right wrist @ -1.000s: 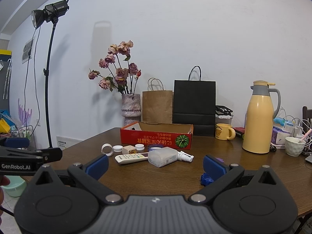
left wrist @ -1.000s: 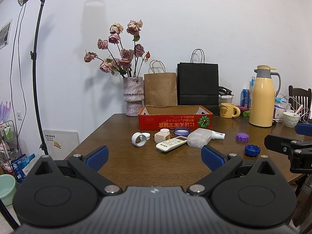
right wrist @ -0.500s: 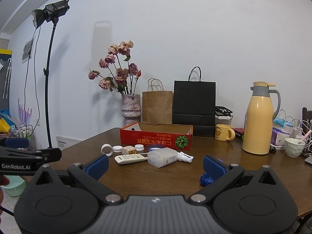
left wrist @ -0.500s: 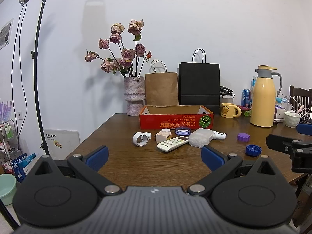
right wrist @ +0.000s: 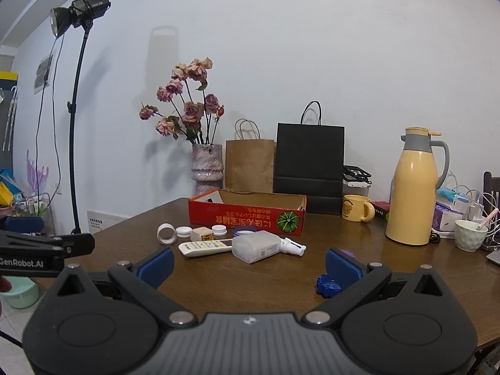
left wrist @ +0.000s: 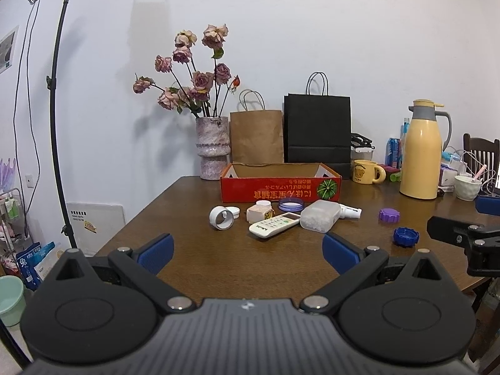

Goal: Organize rigid objects
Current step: 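Reach the right tool to the blue bottle cap and grasp it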

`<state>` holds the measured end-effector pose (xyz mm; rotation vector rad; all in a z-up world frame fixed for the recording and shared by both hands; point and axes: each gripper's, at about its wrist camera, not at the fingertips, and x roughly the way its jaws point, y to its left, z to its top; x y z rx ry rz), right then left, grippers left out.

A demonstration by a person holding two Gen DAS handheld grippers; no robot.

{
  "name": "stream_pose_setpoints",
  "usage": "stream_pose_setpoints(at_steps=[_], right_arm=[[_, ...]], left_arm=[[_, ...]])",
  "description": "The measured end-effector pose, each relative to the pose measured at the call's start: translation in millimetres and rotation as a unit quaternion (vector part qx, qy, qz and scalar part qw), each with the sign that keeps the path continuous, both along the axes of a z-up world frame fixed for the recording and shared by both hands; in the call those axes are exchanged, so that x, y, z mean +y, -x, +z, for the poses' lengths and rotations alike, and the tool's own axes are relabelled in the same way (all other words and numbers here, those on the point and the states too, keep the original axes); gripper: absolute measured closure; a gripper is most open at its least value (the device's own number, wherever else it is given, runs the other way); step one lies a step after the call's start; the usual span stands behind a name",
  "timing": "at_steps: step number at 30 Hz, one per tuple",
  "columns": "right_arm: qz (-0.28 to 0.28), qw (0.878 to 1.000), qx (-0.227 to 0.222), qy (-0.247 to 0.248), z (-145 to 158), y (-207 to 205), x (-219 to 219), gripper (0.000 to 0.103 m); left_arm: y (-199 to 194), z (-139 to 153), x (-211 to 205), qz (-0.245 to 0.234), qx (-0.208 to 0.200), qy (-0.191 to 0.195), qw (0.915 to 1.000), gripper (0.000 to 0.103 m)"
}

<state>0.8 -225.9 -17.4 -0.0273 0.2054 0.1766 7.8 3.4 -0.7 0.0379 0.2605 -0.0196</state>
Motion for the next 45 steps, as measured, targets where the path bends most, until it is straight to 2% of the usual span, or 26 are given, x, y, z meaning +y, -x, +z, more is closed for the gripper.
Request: stream_pose_setpoints(at_steps=[18, 45], right_arm=[[-0.034, 0.999, 0.027, 0.002, -18.1, -34.2, -23.0, 0.0], [-0.065, 0.993, 0.095, 0.016, -47.4, -136.7, -68.6, 0.0]], left_arm=[[-37.9, -13.0, -9.4, 0.0, 0.024, -0.007, 0.9997, 0.0], [-130.6, -30.8, -24.0, 0.015, 0.088, -0.002, 0.996, 0.0]])
